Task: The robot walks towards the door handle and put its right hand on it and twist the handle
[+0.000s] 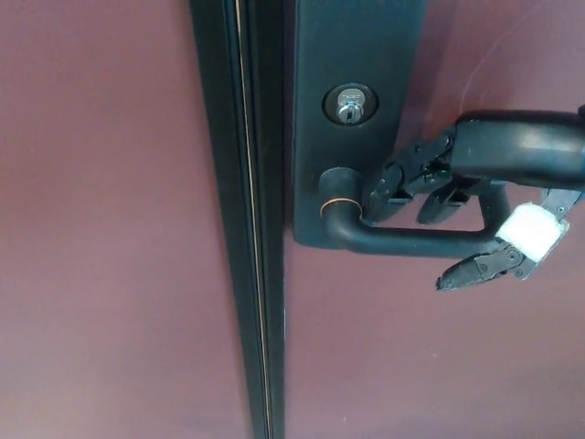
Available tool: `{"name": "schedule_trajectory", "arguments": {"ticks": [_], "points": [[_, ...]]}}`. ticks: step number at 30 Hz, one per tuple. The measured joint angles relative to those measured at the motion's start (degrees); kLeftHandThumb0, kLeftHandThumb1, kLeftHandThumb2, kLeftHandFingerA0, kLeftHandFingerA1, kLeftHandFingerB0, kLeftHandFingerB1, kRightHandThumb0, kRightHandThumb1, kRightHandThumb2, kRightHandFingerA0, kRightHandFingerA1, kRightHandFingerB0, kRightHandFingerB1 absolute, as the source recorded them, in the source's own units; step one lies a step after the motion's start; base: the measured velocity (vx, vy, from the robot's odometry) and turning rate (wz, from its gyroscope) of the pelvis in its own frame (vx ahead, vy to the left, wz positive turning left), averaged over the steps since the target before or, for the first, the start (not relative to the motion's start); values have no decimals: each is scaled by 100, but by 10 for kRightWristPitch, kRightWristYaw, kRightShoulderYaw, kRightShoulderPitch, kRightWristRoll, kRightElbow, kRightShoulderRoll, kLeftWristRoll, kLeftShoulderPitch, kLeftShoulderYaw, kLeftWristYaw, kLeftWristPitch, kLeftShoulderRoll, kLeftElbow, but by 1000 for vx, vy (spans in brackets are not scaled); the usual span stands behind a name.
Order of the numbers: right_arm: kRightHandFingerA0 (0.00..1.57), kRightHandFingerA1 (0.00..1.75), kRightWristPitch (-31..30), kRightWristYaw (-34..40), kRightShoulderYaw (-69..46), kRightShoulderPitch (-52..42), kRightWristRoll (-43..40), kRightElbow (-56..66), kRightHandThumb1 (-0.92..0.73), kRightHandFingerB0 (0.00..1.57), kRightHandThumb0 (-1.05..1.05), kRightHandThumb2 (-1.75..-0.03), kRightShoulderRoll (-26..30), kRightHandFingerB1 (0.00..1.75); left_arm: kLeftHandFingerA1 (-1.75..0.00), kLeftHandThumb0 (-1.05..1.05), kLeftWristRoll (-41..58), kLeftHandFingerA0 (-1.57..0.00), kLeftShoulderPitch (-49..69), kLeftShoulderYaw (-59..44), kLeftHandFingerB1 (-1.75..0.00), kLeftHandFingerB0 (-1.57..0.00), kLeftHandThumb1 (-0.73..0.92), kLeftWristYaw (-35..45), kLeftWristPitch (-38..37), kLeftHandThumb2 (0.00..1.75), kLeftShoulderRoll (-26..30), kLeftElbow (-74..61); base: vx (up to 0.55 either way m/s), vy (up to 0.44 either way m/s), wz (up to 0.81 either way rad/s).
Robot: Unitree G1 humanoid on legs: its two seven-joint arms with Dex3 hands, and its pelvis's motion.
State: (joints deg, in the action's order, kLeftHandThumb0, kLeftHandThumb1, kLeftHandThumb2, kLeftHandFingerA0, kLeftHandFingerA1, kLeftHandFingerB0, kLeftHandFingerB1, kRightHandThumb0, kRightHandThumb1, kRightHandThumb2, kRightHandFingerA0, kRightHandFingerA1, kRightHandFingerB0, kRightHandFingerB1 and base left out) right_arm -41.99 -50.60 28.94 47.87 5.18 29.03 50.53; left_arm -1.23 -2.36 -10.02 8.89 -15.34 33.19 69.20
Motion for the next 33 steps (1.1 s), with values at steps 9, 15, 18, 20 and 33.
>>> {"name": "schedule_trajectory", "arguments": {"ticks": [9,15,18,20,33], "points": [[47,42,15,2,19,-15,45,-11,-54,34,-57,-57,-18,34,-56,-40,0,-58,-4,0,-51,-49,39,0,0,68,1,3,0,0,0],[47,42,17,2,23,-33,72,-2,-54,34,-57,-57,-25,34,-56,-40,1,-59,-3,-2,-51,-50,39,2,0,68,1,4,0,0,0],[48,42,17,3,25,-40,85,2,-54,33,-57,-57,-30,34,-56,-40,2,-59,2,-4,-51,-50,39,5,0,68,1,3,0,0,0],[48,42,17,4,29,-45,93,3,-54,33,-57,-57,-33,34,-56,-40,1,-59,5,-5,-51,-50,39,5,0,68,1,3,0,0,0],[48,42,18,-1,28,-54,119,3,-54,34,-57,-57,-42,34,-56,-40,-2,-57,5,-1,-50,-49,39,5,0,68,1,7,0,0,0]]}}
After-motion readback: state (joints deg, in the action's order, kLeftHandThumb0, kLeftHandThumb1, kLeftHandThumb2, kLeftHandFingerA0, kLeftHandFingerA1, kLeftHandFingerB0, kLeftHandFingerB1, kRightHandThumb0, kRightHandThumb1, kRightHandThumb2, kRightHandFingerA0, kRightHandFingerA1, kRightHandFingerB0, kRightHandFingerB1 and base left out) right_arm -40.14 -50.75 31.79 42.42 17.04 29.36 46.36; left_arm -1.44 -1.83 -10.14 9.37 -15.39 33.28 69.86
